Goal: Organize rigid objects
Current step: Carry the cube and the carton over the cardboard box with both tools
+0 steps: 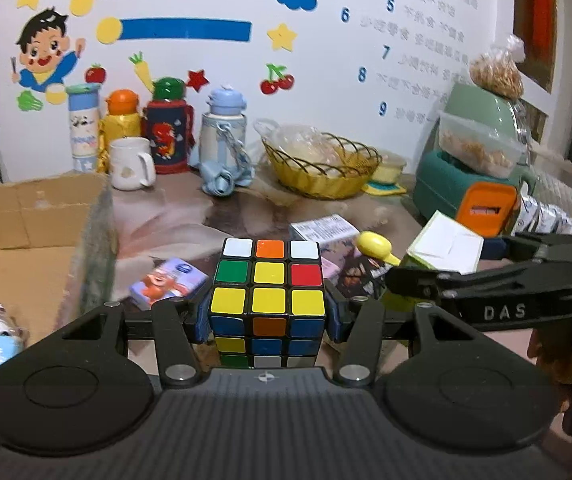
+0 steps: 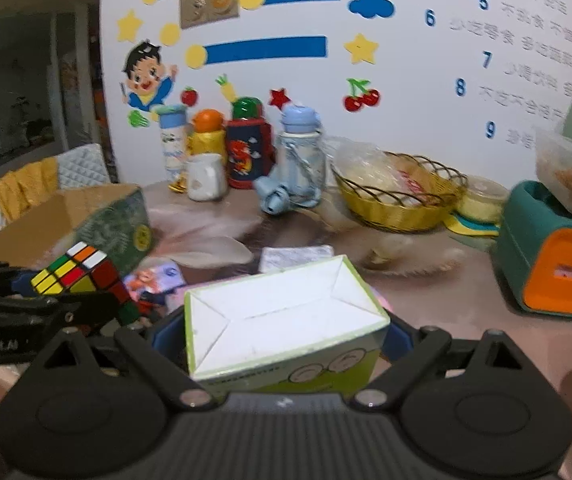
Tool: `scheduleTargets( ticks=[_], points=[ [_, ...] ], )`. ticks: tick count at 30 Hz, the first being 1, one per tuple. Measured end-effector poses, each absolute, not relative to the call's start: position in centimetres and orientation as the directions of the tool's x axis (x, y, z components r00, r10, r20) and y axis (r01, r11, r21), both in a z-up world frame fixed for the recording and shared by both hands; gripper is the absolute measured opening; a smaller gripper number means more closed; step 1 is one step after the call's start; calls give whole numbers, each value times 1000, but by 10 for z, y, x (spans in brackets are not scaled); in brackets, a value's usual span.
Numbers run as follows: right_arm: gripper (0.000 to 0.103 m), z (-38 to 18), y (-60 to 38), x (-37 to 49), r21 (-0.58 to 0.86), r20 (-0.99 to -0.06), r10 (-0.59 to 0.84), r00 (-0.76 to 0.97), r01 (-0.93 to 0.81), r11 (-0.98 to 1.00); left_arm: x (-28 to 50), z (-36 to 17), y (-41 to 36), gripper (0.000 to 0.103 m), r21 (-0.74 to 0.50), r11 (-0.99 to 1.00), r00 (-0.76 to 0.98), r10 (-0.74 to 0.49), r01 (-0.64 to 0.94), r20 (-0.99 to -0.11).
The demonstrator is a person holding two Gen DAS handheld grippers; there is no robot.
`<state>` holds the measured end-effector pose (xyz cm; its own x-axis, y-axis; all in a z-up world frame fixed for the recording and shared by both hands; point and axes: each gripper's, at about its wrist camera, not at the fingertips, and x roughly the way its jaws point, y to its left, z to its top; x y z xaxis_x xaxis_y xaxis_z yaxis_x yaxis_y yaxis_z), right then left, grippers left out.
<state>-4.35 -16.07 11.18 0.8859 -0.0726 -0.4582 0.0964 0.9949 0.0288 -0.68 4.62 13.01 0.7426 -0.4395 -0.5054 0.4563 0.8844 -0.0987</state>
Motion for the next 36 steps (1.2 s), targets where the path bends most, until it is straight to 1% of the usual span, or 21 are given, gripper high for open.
scheduleTargets(
  ticks=[8,16,23,30,36],
  points=[
    [94,124,-136,-45,65,-429,22,903,7,998,-6,151,90,63,-99,921,795,-375,375,-477],
    [94,136,-105,-41,59,-401,98,911,-81,995,-11,160,146,63,-86,967,851,-251,238,-462],
    [94,144,-72,-26,84,-375,180,910,-160,984,-12,154,190,63,-72,992,868,-128,106,-479],
    [94,159,-31,4,101,-324,275,905,-256,961,3,141,214,63,-78,997,859,-57,20,-509],
    [94,163,1,35,95,-331,343,879,-330,939,16,129,233,63,-86,995,845,-6,-47,-535]
  ],
)
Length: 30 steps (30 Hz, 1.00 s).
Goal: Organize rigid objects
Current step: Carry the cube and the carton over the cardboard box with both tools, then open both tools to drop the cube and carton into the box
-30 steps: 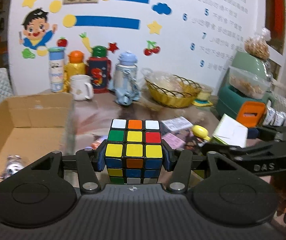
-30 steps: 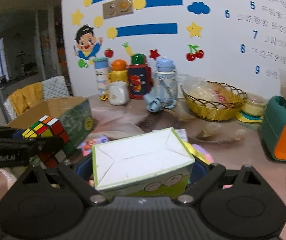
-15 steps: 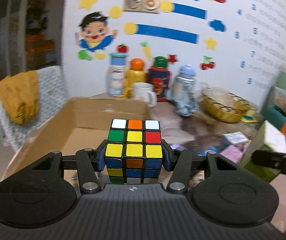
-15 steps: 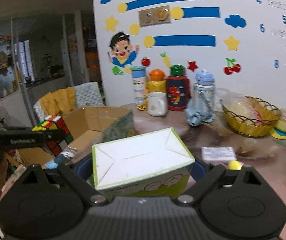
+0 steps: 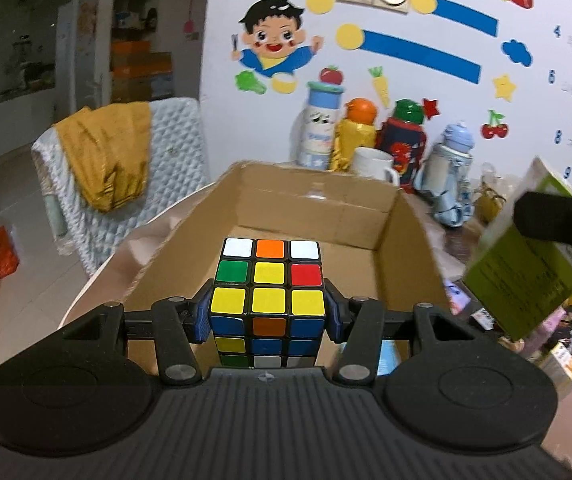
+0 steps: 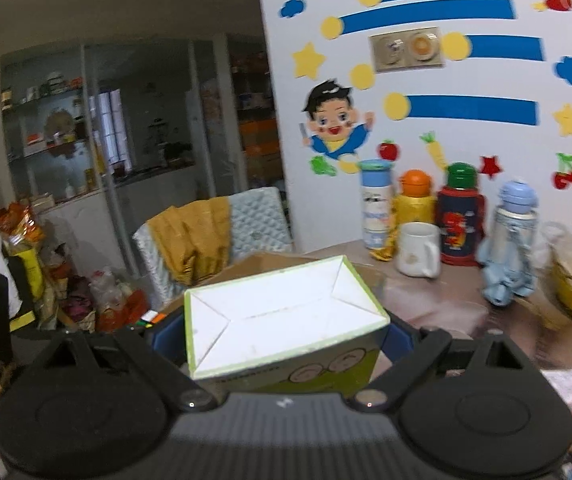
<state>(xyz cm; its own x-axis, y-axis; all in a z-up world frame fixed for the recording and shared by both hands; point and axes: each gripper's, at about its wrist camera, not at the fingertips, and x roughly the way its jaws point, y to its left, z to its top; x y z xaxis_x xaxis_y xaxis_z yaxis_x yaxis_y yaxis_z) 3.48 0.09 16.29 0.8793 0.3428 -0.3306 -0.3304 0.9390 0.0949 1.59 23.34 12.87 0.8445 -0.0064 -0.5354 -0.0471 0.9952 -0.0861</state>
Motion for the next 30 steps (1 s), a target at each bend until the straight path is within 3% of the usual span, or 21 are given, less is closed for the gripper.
scheduleTargets(
  ticks=[17,23,30],
  points=[
    [96,141,34,93,110,-429,341,837,-326,939,25,113,233,63,-74,993,820,33,-91,-571],
    [100,140,24,91,174,-417,327,848,-278,945,19,116,233,81,-63,993,828,50,-102,-559],
    [101,155,6,73,180,-345,271,898,-220,959,11,125,234,90,-57,992,840,63,-111,-539]
  ],
)
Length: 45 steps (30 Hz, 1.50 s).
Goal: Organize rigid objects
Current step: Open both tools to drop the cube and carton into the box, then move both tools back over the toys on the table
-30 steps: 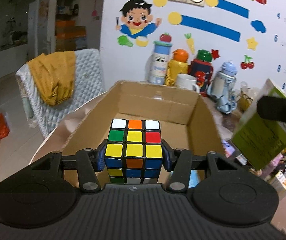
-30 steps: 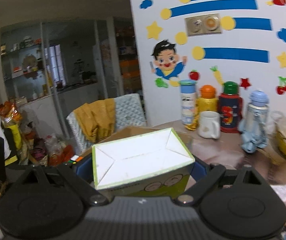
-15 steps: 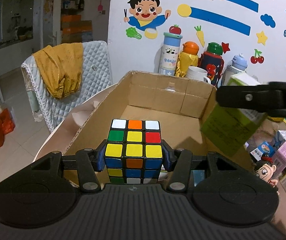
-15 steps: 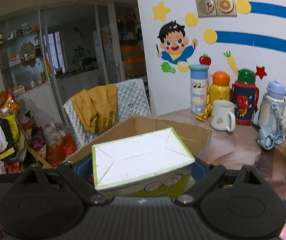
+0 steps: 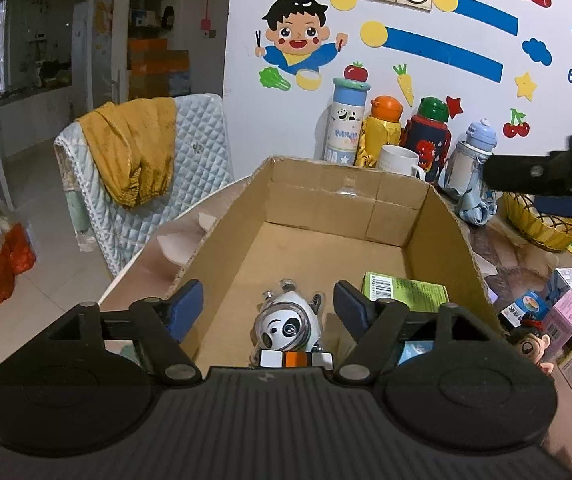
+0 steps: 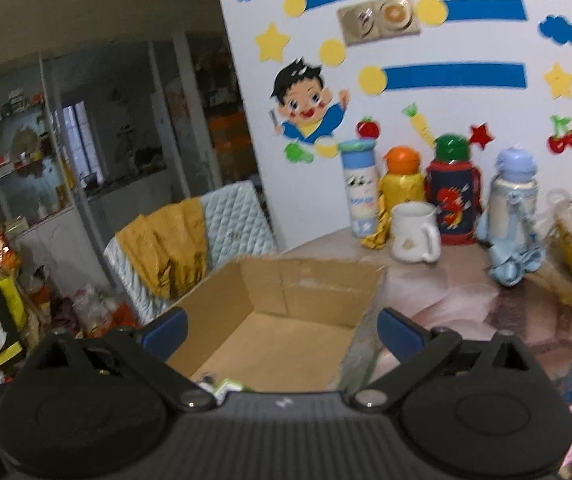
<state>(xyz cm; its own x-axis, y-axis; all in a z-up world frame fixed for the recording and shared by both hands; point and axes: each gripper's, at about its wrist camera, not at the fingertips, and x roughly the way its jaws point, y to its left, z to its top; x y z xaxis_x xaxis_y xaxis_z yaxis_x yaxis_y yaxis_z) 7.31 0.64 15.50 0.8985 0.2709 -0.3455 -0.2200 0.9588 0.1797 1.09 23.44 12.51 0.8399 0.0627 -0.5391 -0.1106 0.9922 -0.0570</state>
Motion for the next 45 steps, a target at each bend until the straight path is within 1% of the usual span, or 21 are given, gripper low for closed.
scheduleTargets(
  ticks=[6,13,22,27,45],
  points=[
    [101,155,-16,53,186,-336,213,918,-157,970,6,128,235,94,-52,993,844,64,-108,-533],
    [100,148,-33,26,153,-339,147,929,-100,983,2,130,230,97,-59,995,846,38,-82,-531],
    [100,140,-43,-10,73,-330,74,941,-53,996,-3,135,220,99,-64,998,858,-15,-21,-514],
    [100,130,-48,-28,24,-345,41,938,-35,999,-6,137,211,100,-61,998,859,-57,30,-509],
    [100,110,-85,-63,44,-374,-22,927,41,998,-16,140,155,102,-42,981,842,-183,189,-507]
  ],
)
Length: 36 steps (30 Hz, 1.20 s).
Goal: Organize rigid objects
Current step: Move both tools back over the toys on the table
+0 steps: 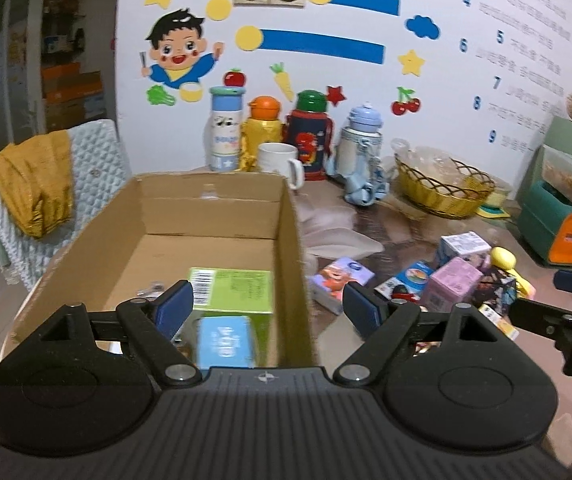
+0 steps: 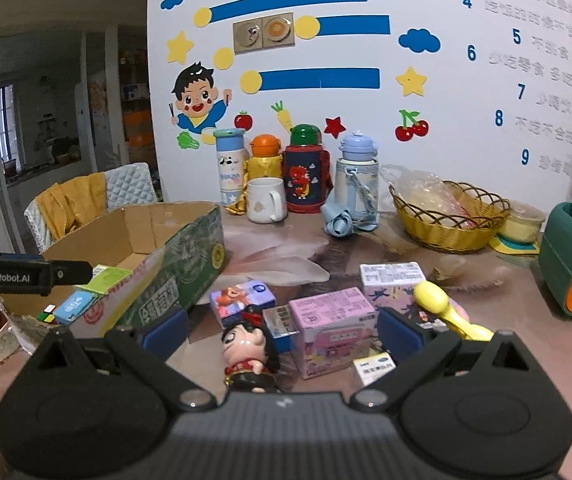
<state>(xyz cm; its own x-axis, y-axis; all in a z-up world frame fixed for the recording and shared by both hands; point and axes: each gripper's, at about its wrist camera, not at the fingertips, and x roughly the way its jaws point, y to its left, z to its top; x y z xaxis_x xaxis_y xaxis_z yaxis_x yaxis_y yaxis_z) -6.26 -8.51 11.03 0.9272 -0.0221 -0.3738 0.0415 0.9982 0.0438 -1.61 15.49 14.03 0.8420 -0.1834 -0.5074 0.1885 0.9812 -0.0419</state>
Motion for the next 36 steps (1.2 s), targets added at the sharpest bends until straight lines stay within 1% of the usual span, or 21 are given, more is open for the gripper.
scheduleTargets(
  ticks=[20,27,33,36],
  points=[
    [100,102,-127,-75,75,-408,-86,909,128,989,-16,132,98,103,-36,942,793,-302,334,-529],
    [100,94,-147,-70,88,-452,-126,883,184,979,-12,123,80,103,-42,924,765,-340,381,-547],
    [100,89,-167,-63,125,-477,-145,867,230,965,-4,107,60,103,-35,917,743,-344,398,-574],
    [100,83,-173,-58,139,-505,-137,852,237,962,3,96,51,103,-28,919,732,-332,394,-595]
  ],
)
